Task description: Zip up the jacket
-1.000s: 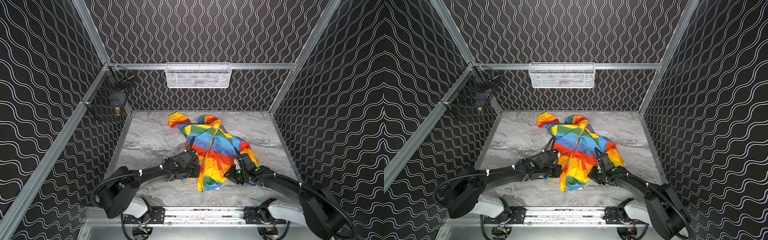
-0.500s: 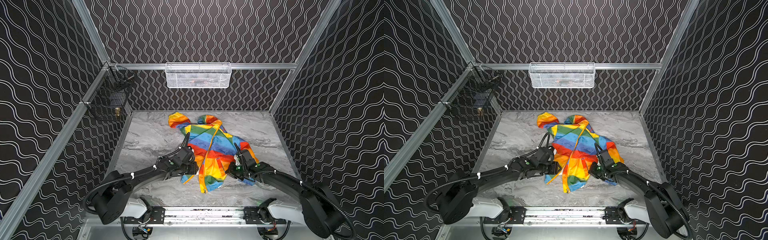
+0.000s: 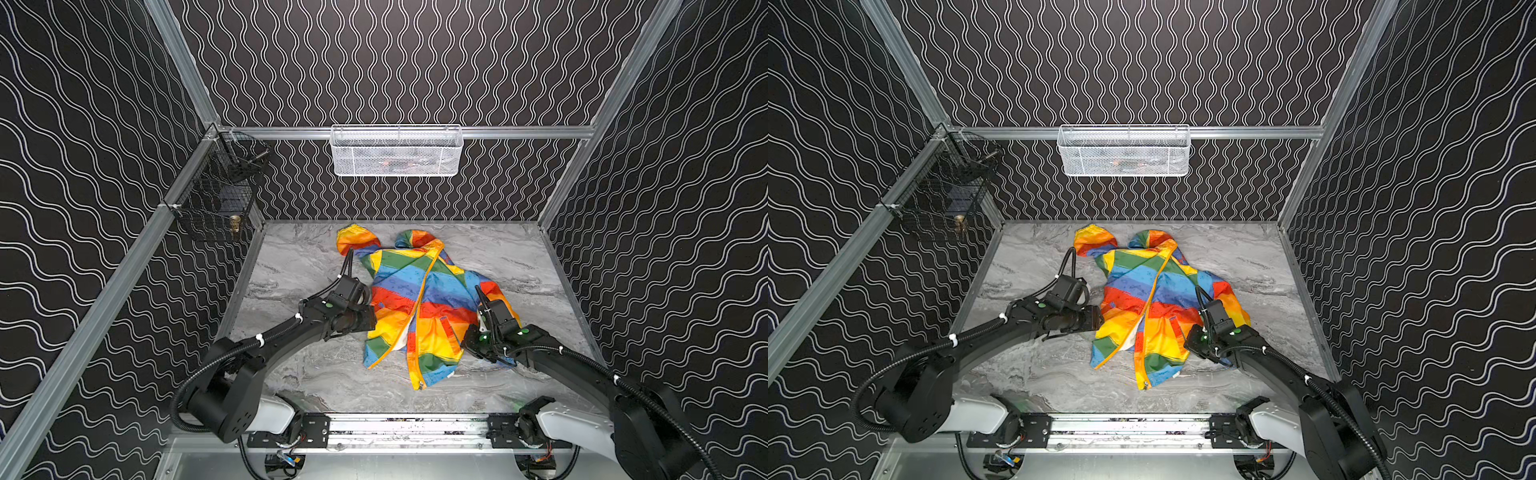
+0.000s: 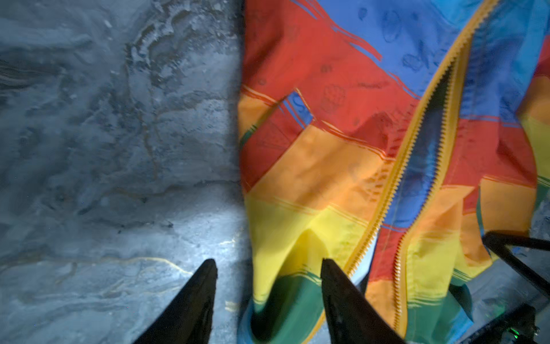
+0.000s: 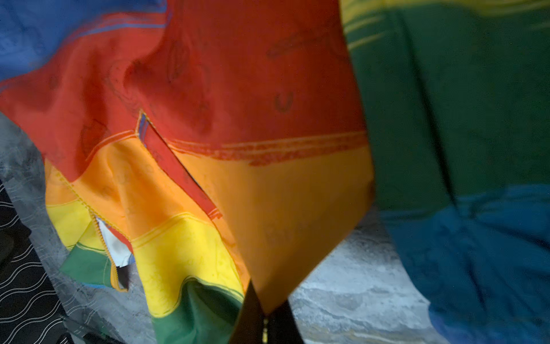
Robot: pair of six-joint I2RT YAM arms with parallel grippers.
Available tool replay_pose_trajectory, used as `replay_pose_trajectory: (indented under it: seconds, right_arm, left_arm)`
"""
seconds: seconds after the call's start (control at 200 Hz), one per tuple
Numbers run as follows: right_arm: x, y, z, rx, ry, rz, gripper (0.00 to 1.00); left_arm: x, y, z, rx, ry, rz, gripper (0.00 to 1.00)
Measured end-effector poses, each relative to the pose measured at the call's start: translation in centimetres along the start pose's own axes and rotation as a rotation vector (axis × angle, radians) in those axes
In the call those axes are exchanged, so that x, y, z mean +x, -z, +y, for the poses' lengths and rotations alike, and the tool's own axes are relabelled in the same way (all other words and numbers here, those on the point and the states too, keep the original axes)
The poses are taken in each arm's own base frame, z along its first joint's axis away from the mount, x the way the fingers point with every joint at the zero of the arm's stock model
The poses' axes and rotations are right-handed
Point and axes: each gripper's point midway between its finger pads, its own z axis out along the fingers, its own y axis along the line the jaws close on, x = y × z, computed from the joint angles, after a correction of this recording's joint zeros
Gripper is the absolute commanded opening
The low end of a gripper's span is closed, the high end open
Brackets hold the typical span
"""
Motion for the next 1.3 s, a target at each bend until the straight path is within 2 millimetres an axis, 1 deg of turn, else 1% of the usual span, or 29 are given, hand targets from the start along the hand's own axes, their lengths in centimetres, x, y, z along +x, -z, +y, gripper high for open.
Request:
replay_pose_trajectory:
  seconds: [0.13,0.185,0.33,0.415,0.46,0.571,0.661,0.706,0.761,0.831,0.921,0.981,1.051,1.171,1.226,1.301]
  right_arm:
    - [-0.3,0.5,-0.3,0.018,-0.003,-0.021,0.22]
    - [-0.5,1.0,-0.2,0.023,-0.003,-0.033,0.34]
    - [-1.6,2.7,1.1,0.001,0.009,-0.078,0.5]
    - [-2.6,4.0,2.2,-0.016,0.018,-0.112,0.59]
    - [-3.2,4.6,2.9,-0.028,0.031,-0.13,0.63]
    - [-4.7,5.5,4.9,-0.053,0.057,-0.157,0.66]
    - [-6.7,5.5,6.8,-0.074,0.066,-0.156,0.66]
    - [-8.7,5.4,8.0,-0.084,0.067,-0.177,0.67]
    - [-11.0,5.2,9.6,-0.11,0.072,-0.187,0.69]
    - [-14.0,4.9,12.1,-0.151,0.084,-0.2,0.71]
    - [-17.7,4.0,15.3,-0.212,0.096,-0.212,0.71]
    - [-19.6,3.1,16.9,-0.245,0.102,-0.215,0.71]
    - [-21.8,2.0,18.2,-0.265,0.099,-0.214,0.7]
    - [-24.7,-0.2,19.4,-0.271,0.09,-0.216,0.67]
    - [-25.4,-1.3,19.5,-0.263,0.085,-0.21,0.66]
    - [-26.2,-2.7,19.1,-0.243,0.065,-0.203,0.66]
  left_arm:
    - [-0.4,-1.6,0.5,-0.01,0.004,0.036,0.6]
    - [-0.4,-2.4,0.7,-0.012,0.009,0.052,0.6]
    - [0.1,-4.3,1.0,0.004,0.022,0.093,0.56]
    - [0.1,-4.8,0.4,0.037,0.022,0.101,0.5]
    - [0.1,-4.9,0.1,0.056,0.021,0.1,0.42]
    - [0.0,-4.8,-0.5,0.092,0.018,0.093,0.21]
    - [-0.1,-4.4,-0.9,0.114,0.016,0.086,0.09]
    - [-0.1,-4.2,-1.0,0.123,0.014,0.082,0.05]
    - [0.0,-4.0,-1.2,0.134,0.013,0.078,0.02]
    - [0.2,-3.6,-1.2,0.145,0.013,0.075,0.0]
    - [0.4,-3.2,-1.3,0.157,0.014,0.07,0.0]
    - [0.6,-3.1,-1.3,0.162,0.014,0.07,0.0]
    - [0.8,-2.9,-1.3,0.165,0.025,0.07,0.0]
    - [0.9,-2.7,-1.3,0.172,0.031,0.071,0.0]
    - [0.9,-2.6,-1.4,0.174,0.031,0.07,0.0]
    - [1.0,-2.5,-1.4,0.176,0.032,0.067,0.0]
